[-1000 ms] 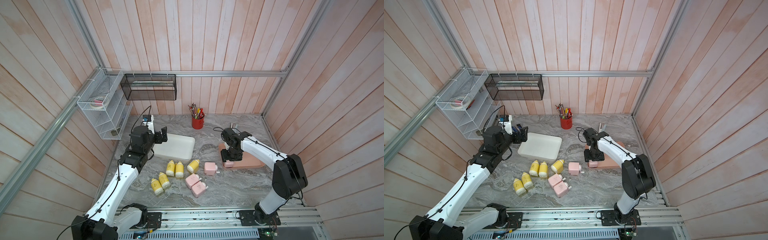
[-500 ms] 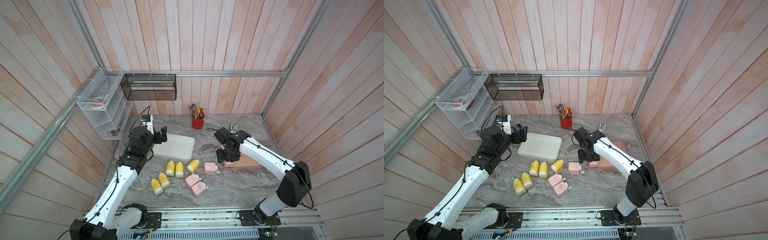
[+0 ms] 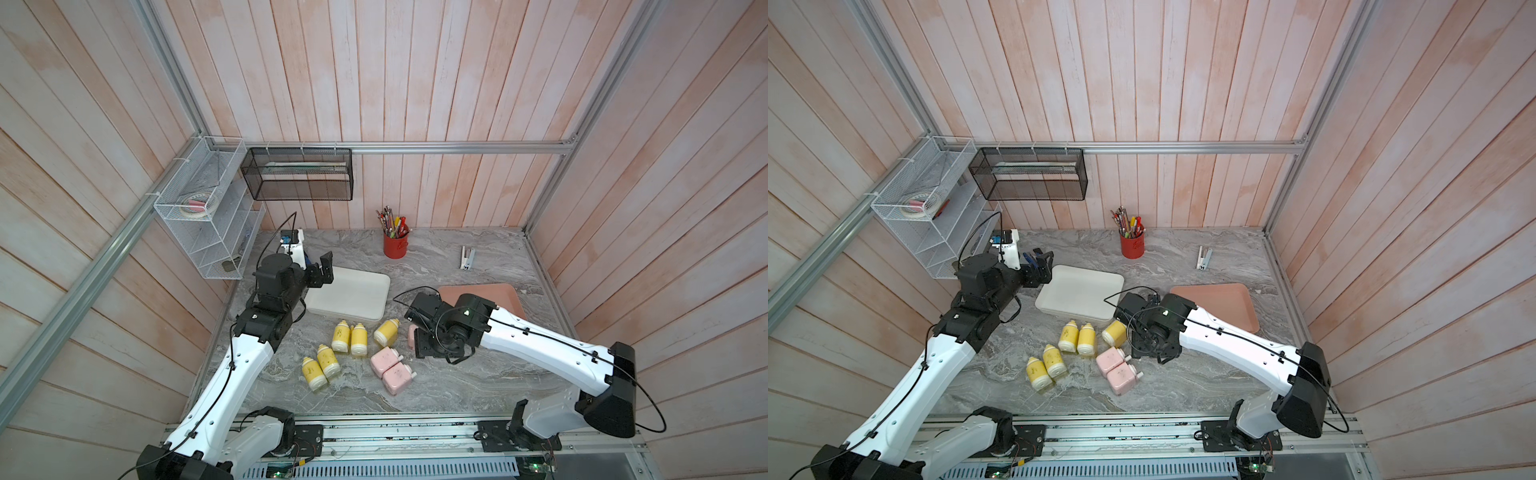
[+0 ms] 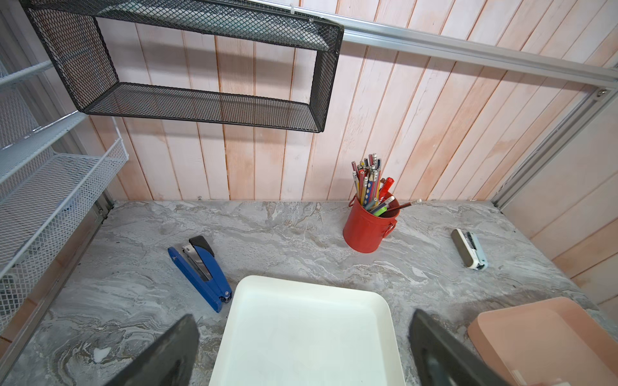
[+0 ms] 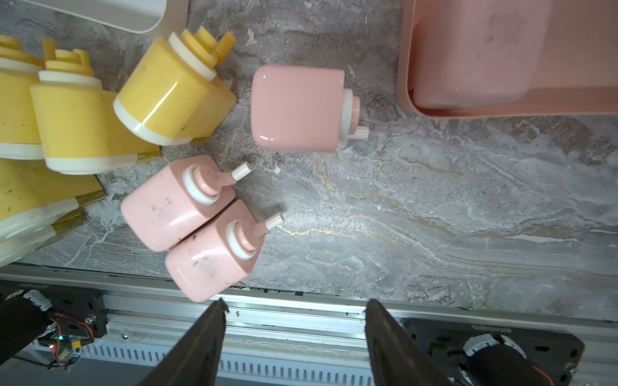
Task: Place the pencil sharpeners by color into the storage box
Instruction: Pick up the pencil sharpener from the center of the board.
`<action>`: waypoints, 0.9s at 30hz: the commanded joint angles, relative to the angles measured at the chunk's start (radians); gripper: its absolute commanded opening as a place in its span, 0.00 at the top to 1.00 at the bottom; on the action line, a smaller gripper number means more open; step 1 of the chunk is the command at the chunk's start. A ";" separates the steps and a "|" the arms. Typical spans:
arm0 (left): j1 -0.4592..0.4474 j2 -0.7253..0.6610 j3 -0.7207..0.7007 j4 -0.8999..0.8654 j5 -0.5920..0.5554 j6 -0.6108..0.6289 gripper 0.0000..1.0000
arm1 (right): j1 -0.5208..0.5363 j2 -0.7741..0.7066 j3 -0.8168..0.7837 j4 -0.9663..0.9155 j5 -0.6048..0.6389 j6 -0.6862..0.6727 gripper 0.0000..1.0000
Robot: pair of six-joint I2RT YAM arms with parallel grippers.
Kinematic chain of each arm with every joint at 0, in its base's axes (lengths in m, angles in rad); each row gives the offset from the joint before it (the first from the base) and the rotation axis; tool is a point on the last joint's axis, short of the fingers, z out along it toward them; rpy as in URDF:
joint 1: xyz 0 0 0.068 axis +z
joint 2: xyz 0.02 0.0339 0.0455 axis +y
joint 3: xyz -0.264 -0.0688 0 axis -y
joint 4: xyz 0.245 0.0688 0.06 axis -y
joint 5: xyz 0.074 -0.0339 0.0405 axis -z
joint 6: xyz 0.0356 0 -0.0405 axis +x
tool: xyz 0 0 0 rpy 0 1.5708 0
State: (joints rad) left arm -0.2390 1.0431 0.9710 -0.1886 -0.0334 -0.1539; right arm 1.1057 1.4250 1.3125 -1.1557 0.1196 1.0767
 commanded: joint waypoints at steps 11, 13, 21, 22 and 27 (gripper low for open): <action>-0.004 -0.049 0.013 -0.012 -0.040 -0.003 0.00 | 0.132 0.123 0.020 0.140 -0.069 0.483 0.31; -0.004 -0.050 0.010 -0.012 -0.045 0.000 0.00 | 0.133 0.131 0.013 0.144 -0.073 0.523 0.31; -0.004 -0.050 0.008 -0.012 -0.045 0.001 0.00 | 0.096 0.141 -0.029 0.212 -0.124 0.540 0.31; -0.005 -0.049 0.008 -0.012 -0.044 0.001 0.00 | 0.093 0.145 -0.034 0.221 -0.133 0.536 0.31; -0.005 -0.056 0.007 -0.012 -0.048 0.004 0.00 | 0.080 0.163 -0.075 0.265 -0.171 0.532 0.31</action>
State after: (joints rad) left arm -0.2390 1.0039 0.9714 -0.1955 -0.0643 -0.1608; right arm 1.1934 1.5620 1.2682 -0.9131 -0.0208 1.5944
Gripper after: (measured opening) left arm 0.995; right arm 0.691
